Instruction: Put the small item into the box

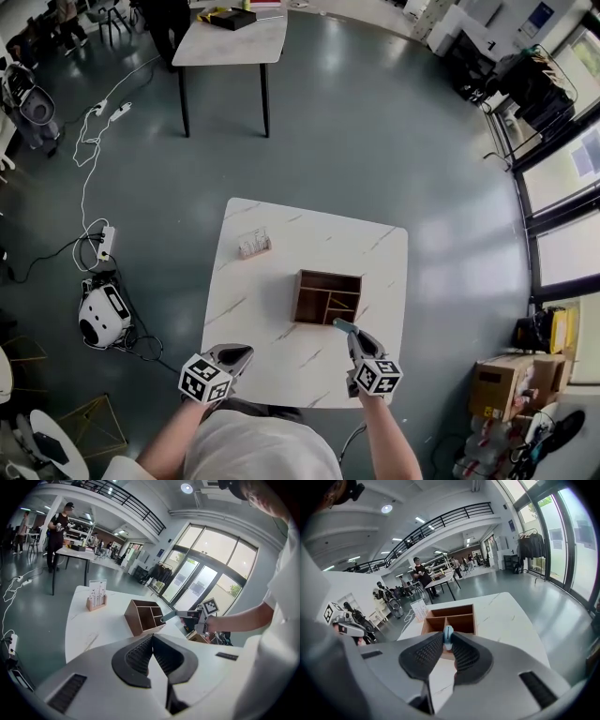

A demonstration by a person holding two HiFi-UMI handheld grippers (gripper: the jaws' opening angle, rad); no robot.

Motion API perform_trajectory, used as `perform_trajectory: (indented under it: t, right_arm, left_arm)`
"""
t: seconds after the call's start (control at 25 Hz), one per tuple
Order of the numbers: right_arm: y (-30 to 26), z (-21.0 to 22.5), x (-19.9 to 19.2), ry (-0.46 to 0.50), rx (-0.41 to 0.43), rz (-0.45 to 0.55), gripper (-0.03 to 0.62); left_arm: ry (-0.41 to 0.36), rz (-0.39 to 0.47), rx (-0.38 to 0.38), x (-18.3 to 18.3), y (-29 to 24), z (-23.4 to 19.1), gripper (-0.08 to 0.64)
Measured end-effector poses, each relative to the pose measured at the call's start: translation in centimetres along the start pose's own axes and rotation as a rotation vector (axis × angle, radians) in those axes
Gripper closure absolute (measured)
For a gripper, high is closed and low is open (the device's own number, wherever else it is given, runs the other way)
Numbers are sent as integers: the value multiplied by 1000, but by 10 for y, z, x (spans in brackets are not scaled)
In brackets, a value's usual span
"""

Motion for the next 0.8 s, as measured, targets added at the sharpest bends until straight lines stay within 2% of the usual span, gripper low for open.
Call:
perform_trajectory:
  t: [0.16,0.52,0.8]
  right_arm:
    - [-18,3,-8,19,-32,-34,516]
    - [-58,-4,-30,139,-75,-109,515]
    - [-72,-5,-44,162,-90,-140,515]
  left_arm:
    - [14,-11,-4,-5,-2,-7,546]
    - [37,-39,-15,-18,-4,-16,546]
    - [56,-50,-18,-28,-1,-21,546]
Point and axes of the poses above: the fingertips, and each gripper's own axes: y backward along the fingers, z to its right, x out of its top, the point moved 1 cm from there along y, backward along the fingers, and after that the axes turned 7 degrees about -y, right-handed, at the moved point
